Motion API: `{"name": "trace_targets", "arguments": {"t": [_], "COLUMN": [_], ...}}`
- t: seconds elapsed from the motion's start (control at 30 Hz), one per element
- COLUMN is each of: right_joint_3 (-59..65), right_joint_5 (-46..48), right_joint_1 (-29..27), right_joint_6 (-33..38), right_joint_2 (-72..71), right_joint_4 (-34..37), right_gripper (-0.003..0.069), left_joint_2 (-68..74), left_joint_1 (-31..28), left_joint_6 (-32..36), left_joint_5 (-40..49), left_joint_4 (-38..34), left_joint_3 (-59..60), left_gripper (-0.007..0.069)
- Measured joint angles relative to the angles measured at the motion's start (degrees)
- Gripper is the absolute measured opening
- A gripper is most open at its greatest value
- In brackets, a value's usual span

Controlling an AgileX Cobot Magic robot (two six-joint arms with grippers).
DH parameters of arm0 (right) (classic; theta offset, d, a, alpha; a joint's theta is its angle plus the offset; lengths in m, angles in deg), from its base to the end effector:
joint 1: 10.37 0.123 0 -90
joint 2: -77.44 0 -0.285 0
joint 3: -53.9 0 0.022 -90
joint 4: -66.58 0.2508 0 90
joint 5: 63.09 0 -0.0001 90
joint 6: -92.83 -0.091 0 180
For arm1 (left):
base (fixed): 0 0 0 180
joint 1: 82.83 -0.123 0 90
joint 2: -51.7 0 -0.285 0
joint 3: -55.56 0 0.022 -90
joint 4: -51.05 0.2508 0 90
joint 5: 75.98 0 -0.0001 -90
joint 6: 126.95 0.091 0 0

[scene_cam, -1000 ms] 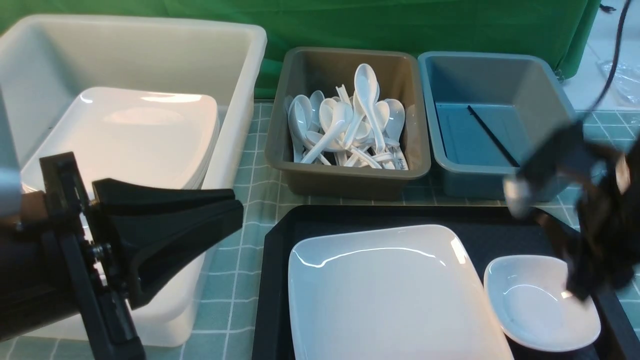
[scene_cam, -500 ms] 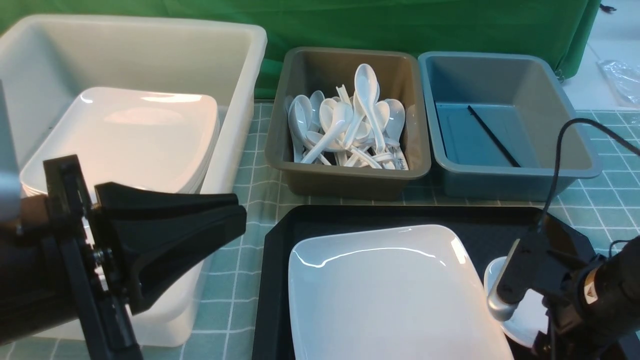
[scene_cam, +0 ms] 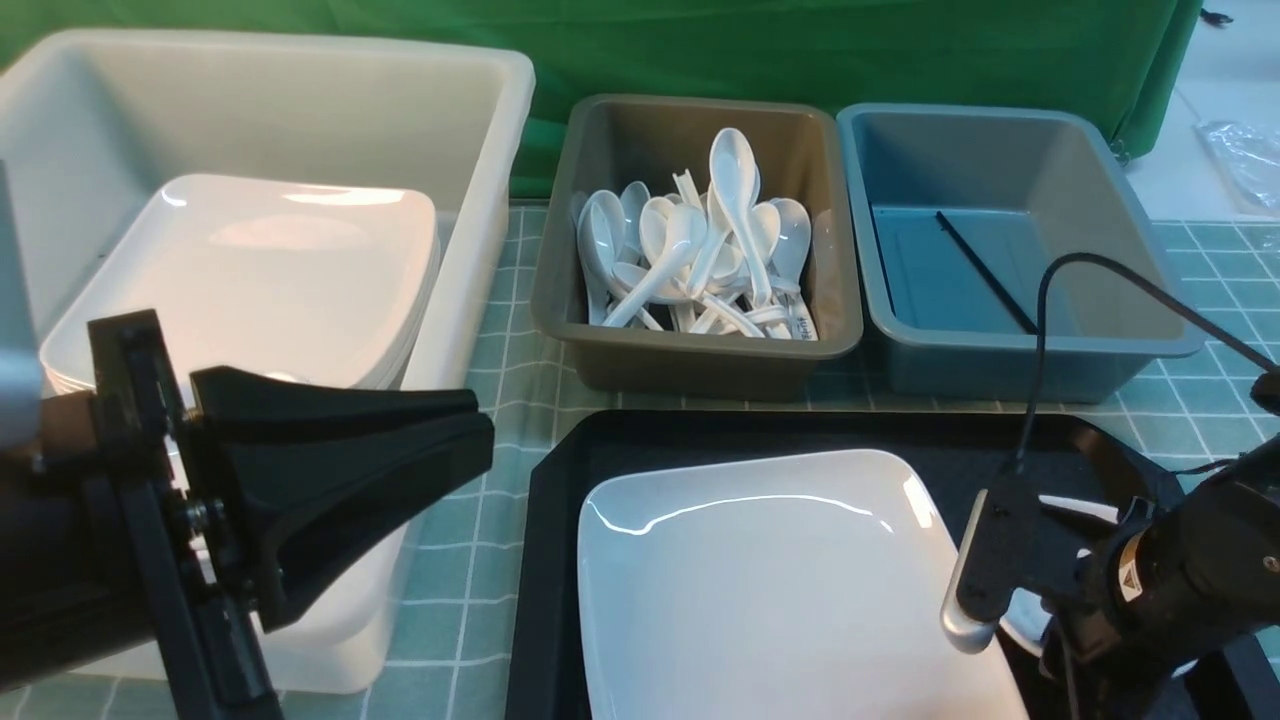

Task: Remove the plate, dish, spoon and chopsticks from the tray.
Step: Use the right arm to grab a small plate from the dinner plate, then use the right arm to put the small plate into the large storage box on the left

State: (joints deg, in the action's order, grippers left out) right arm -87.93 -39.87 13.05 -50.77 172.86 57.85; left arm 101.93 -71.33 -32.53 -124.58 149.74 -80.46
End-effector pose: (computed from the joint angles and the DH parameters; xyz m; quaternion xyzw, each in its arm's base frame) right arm 0.2405 0.0982 0.1664 -0.5412 0.8155 -0.0658 0.1942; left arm 0.1127 -0.0917 0.3309 0.4218 0.6347 -0.2899 0.5789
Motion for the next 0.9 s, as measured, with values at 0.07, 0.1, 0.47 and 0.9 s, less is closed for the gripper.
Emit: {"name": "trace_targets", "arguments": {"t": [0.07,0.1,0.47,0.9], "right_joint_3": [-2.1,-3.4,-39.7,-76.3], "right_joint_5": [4.2,7.3,25.4,29.6], "right_joint_1": [1.4,2.1,24.7,41.9], "right_joint_6": [-2.2,-3.6,-19.1,-8.5], "right_joint_2": [-2.1,-3.4,-9.6,21.4], "right_joint_4": [-0.1,-0.1,1.7,3.0], "right_gripper": [0.016,0.0116,0.0058,0.0058], "left_joint_2": [0.0,0.0,0.0,-7.1], "left_joint_1": [0.0,0.0,-6.4,-12.8], "left_joint_6": [-0.2,-0.4,-5.9,-2.3], "left_joint_5": [0.0,0.0,14.9,43.6], "left_joint_4": [0.0,0.0,0.0,0.0], "left_joint_3": [0.0,0.0,0.0,3.0], "left_gripper": [0.0034,0.0034,0.0034,0.0034]}}
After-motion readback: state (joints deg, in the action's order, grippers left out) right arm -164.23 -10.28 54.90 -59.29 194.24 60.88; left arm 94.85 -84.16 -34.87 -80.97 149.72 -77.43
